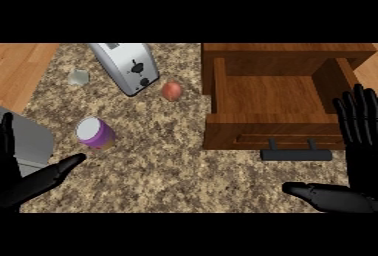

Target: Pick up the can, place it into the drawer and close the drawer

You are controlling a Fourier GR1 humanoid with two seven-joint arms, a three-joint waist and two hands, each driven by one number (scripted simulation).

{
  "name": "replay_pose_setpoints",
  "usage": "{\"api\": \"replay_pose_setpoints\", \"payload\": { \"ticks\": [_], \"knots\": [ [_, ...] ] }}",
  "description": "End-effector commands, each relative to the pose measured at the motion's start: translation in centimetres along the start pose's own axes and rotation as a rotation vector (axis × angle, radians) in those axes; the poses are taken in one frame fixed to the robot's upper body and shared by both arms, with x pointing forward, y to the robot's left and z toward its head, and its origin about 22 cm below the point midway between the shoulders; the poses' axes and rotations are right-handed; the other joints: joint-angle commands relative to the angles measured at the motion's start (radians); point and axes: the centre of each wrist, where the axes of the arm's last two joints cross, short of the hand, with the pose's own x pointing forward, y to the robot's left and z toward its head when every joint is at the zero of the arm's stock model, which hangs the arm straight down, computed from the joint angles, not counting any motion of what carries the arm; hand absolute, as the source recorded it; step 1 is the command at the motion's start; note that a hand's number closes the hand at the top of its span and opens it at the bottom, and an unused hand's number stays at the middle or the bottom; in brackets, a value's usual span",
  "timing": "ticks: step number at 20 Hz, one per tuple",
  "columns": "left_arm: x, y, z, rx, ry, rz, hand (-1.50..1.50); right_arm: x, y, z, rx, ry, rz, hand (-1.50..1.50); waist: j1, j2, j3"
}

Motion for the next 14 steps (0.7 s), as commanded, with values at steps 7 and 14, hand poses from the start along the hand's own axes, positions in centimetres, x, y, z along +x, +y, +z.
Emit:
{"api": "replay_pose_setpoints", "payload": {
  "ticks": [7, 14],
  "knots": [
    [1.0, -0.8, 1.0, 0.203, 0.18, -0.029, -1.5, -0.5, -0.1, 0.6, -0.08, 0.115, -0.004, -1.5, -0.001, -0.007, 0.002],
    [0.6, -3.0, 0.7, 0.186, 0.194, -0.026, -1.5, -1.6, -2.5, 2.3, -0.075, 0.132, 0.016, -1.5, -0.004, -0.007, 0.002]
  ]
}}
